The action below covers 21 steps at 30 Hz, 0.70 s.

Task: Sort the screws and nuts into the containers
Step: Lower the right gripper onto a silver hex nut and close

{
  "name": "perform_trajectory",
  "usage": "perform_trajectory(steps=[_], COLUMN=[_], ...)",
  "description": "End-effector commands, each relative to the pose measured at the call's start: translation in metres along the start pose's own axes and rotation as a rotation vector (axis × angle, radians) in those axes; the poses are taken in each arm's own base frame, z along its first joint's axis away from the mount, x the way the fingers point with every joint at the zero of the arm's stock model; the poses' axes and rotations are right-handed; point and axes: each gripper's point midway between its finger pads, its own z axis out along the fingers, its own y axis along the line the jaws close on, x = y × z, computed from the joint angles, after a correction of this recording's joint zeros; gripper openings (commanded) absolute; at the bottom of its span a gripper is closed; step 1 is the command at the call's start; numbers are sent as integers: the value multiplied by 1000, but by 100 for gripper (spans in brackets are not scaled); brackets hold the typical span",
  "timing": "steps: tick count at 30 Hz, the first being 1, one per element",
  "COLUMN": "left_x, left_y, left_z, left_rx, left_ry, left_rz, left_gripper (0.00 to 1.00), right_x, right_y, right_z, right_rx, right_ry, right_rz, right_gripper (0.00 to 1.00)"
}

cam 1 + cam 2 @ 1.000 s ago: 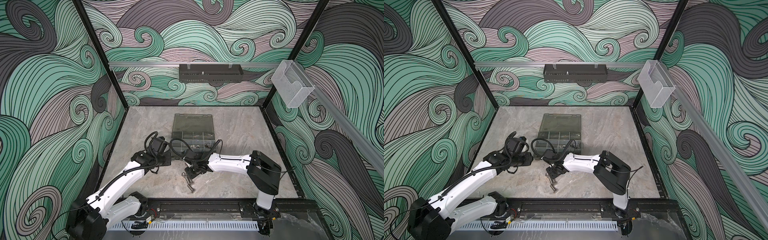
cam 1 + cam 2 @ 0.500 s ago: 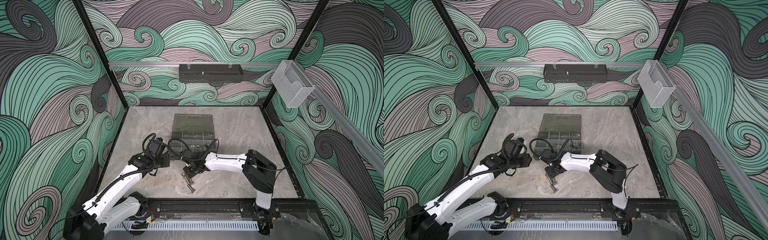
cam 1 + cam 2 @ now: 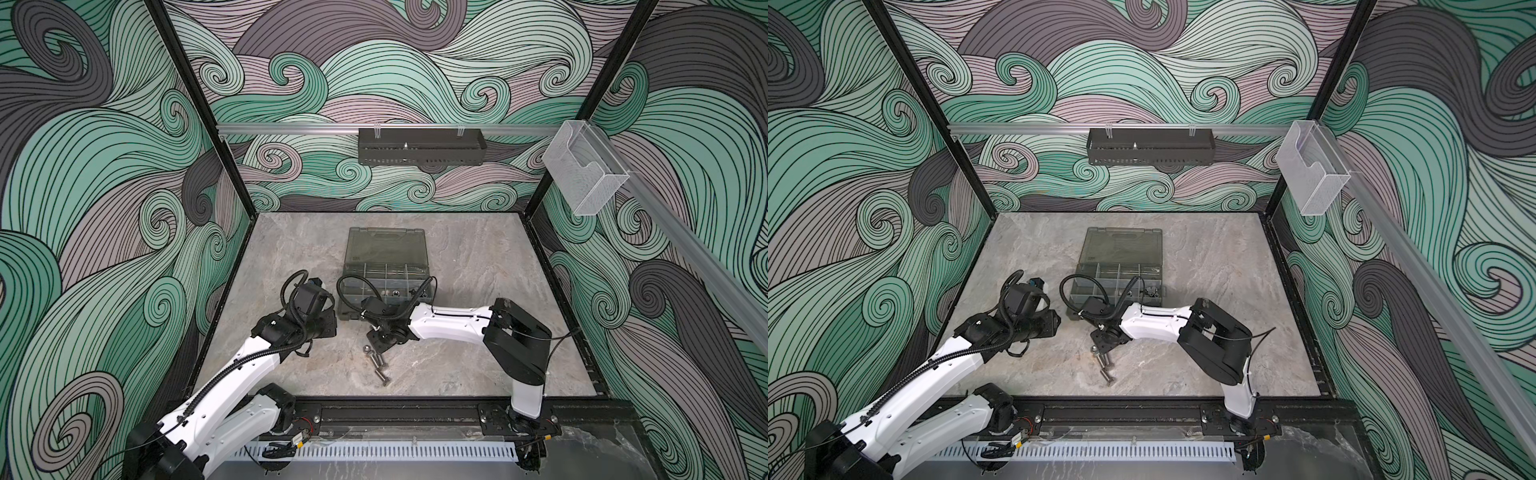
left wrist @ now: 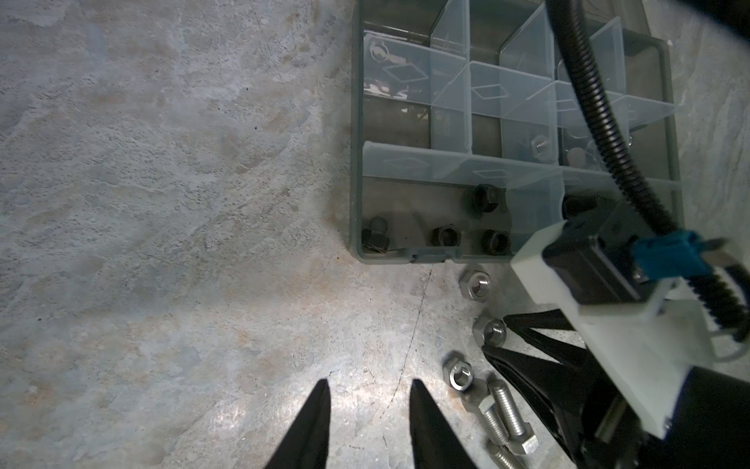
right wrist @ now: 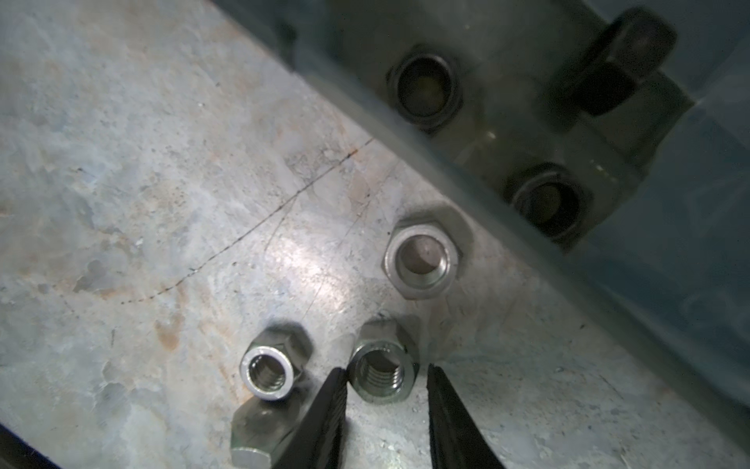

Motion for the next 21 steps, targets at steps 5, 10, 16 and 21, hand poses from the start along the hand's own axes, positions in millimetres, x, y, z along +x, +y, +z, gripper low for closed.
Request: perform_trajectory(steps=[5, 10, 16, 21], left_x=[0, 1, 1, 1], left_y=[6, 6, 6, 6], left_z=[-3, -3, -3, -3], left_rx=[-20, -17, -14, -12], left_ry=[-8, -5, -8, -9], left_rz=[-25, -26, -27, -26], left_gripper=[37, 37, 37, 37], right_x=[6, -1, -9, -6], right_y=[-12, -8, -5, -6], right_z=[4, 1, 5, 14], right_rx=[44, 29, 30, 43], right_ry=[31, 17, 12, 37], right_rz=[-5, -4, 6, 10], right_gripper=[35, 36, 37, 37])
